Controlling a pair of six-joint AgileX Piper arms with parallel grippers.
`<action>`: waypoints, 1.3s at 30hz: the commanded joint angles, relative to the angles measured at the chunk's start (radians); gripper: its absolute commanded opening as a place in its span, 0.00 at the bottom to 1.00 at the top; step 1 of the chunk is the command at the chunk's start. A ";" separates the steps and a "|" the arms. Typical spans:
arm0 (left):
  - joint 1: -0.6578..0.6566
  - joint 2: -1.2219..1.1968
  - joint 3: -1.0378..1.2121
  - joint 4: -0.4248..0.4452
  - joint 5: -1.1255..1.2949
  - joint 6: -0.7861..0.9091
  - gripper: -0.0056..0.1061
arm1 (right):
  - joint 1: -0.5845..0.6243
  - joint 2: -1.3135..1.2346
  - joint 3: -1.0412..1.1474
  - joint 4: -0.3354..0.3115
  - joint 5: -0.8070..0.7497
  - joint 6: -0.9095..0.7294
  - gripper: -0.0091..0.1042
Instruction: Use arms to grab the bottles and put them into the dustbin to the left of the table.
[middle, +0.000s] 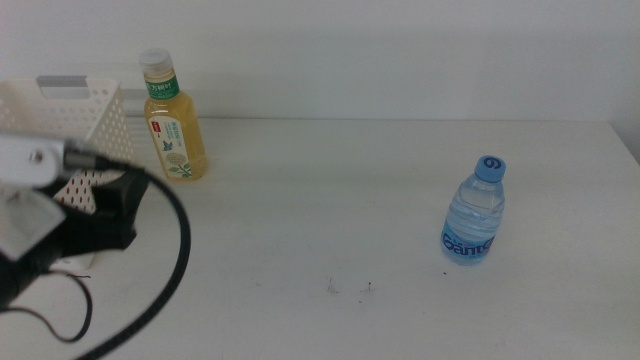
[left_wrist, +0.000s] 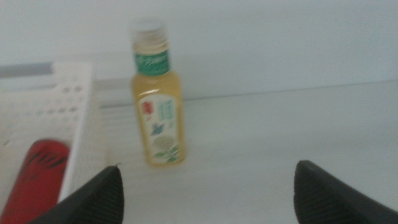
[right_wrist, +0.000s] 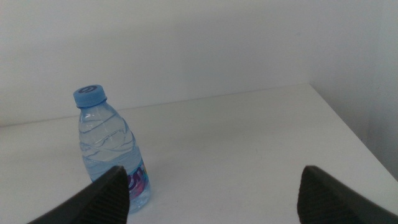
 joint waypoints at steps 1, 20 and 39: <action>0.001 -0.005 0.066 -0.127 -0.107 0.096 0.89 | -0.005 -0.005 0.004 -0.003 -0.011 -0.006 0.89; 0.001 -0.005 0.137 -0.144 -0.236 0.103 0.89 | -0.005 -0.005 0.004 -0.003 -0.011 -0.006 0.89; 0.001 0.722 -0.009 -0.002 -0.796 -0.100 0.87 | -0.005 -0.005 0.004 -0.003 -0.011 -0.006 0.89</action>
